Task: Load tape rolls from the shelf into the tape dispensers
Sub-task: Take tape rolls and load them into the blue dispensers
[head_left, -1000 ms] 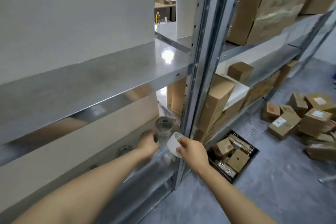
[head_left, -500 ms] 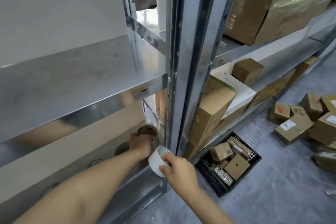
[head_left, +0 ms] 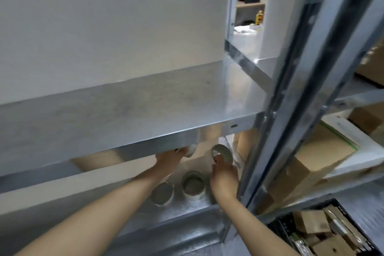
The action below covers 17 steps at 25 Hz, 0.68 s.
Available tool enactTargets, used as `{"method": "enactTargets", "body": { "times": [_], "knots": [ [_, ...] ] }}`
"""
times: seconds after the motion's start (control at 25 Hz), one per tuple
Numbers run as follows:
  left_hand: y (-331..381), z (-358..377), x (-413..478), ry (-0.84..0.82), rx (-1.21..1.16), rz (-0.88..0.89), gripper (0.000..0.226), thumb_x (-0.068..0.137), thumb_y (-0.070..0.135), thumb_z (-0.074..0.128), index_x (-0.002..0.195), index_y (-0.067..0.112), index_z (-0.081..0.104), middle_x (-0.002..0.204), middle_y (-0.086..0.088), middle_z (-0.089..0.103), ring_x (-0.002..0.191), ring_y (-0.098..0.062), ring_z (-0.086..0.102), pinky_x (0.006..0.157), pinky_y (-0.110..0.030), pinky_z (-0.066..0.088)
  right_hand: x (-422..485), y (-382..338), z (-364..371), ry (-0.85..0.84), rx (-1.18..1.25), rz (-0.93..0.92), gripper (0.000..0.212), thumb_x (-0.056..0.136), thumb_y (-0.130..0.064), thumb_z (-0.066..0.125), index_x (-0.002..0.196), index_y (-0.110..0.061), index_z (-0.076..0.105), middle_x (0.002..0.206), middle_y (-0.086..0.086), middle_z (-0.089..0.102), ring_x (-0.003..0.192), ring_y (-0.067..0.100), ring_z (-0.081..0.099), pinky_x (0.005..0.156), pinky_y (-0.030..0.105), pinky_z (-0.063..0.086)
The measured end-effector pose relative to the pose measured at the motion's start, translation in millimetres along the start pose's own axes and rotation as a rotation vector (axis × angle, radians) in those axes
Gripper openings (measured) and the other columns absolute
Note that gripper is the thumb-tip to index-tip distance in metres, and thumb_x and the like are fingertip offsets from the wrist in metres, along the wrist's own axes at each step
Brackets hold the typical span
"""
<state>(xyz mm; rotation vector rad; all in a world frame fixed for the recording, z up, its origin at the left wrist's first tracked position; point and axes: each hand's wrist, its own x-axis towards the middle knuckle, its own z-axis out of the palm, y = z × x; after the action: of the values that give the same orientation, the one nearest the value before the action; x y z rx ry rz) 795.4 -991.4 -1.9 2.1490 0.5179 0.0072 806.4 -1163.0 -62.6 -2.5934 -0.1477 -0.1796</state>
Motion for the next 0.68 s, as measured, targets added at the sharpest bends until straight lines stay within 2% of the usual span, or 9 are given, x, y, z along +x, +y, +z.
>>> {"method": "enactTargets", "body": {
  "times": [0.08,0.2,0.28,0.32,0.4,0.48,0.56,0.6,0.68],
  "knots": [
    [-9,-16,-11,0.019,-0.056,-0.024,0.024,0.073,0.051,0.061,0.074,0.027,0.060,0.100,-0.006,0.070,0.111,-0.030,0.062,0.088,-0.040,0.043,16,7,14,-0.002,-0.049,0.039,0.023,0.089,-0.019,0.054,0.111,-0.025,0.058,0.104,0.007,0.070,0.093,0.027,0.066,0.081,0.035,0.053],
    [-33,-38,-25,0.009,-0.085,-0.064,0.027,0.061,0.061,0.054,0.068,0.036,0.061,0.096,-0.011,0.072,0.104,-0.034,0.064,0.084,-0.040,0.045,21,20,31,-0.162,-0.223,0.003,0.026,0.088,-0.027,0.056,0.113,-0.023,0.057,0.105,0.007,0.071,0.099,0.025,0.064,0.090,0.034,0.048],
    [-46,-55,-33,0.033,-0.052,-0.078,0.027,0.064,0.058,0.052,0.067,0.031,0.057,0.090,-0.014,0.069,0.094,-0.034,0.064,0.073,-0.036,0.038,13,22,32,-0.266,-0.210,0.038,0.022,0.094,-0.026,0.045,0.115,-0.021,0.051,0.110,0.008,0.067,0.103,0.024,0.062,0.096,0.035,0.045],
    [-50,-65,-39,0.049,-0.037,-0.090,0.026,0.067,0.054,0.053,0.066,0.027,0.053,0.082,-0.011,0.066,0.084,-0.030,0.061,0.071,-0.035,0.035,8,20,30,-0.270,-0.164,0.063,0.020,0.095,-0.025,0.043,0.113,-0.021,0.050,0.111,0.009,0.066,0.103,0.024,0.061,0.097,0.036,0.045],
    [-62,-86,-50,0.072,-0.012,-0.107,0.025,0.069,0.045,0.052,0.064,0.022,0.044,0.064,0.000,0.052,0.066,-0.019,0.048,0.068,-0.034,0.030,4,9,28,-0.194,-0.111,0.043,0.024,0.092,-0.020,0.049,0.115,-0.020,0.052,0.116,0.009,0.065,0.104,0.024,0.062,0.093,0.036,0.049],
    [-78,-111,-62,0.095,0.002,-0.131,0.026,0.073,0.041,0.053,0.069,0.016,0.049,0.068,-0.003,0.055,0.066,-0.019,0.048,0.069,-0.034,0.032,1,-18,26,-0.162,-0.014,-0.063,0.043,0.087,-0.013,0.057,0.129,-0.019,0.047,0.128,0.006,0.058,0.111,0.023,0.060,0.090,0.033,0.050],
    [-91,-135,-75,0.117,0.022,-0.159,0.023,0.085,0.033,0.057,0.082,0.010,0.058,0.081,-0.007,0.064,0.075,-0.023,0.056,0.069,-0.034,0.038,-6,-56,27,-0.242,0.124,-0.183,0.054,0.087,-0.008,0.056,0.137,-0.021,0.040,0.137,0.003,0.048,0.118,0.021,0.053,0.096,0.031,0.047],
    [-99,-148,-85,0.139,0.029,-0.175,0.019,0.090,0.027,0.058,0.080,0.011,0.057,0.079,-0.004,0.061,0.074,-0.021,0.054,0.065,-0.033,0.036,-12,-80,28,-0.280,0.156,-0.251,0.055,0.087,-0.006,0.054,0.138,-0.021,0.039,0.138,0.002,0.046,0.121,0.020,0.050,0.099,0.031,0.044],
    [-116,-174,-108,0.205,-0.001,-0.198,0.026,0.092,0.017,0.057,0.068,0.017,0.049,0.070,0.000,0.055,0.066,-0.016,0.047,0.058,-0.031,0.030,-26,-132,33,-0.334,0.188,-0.380,0.053,0.087,-0.006,0.052,0.137,-0.020,0.040,0.138,0.002,0.045,0.124,0.020,0.047,0.102,0.031,0.041]
  ]
}}
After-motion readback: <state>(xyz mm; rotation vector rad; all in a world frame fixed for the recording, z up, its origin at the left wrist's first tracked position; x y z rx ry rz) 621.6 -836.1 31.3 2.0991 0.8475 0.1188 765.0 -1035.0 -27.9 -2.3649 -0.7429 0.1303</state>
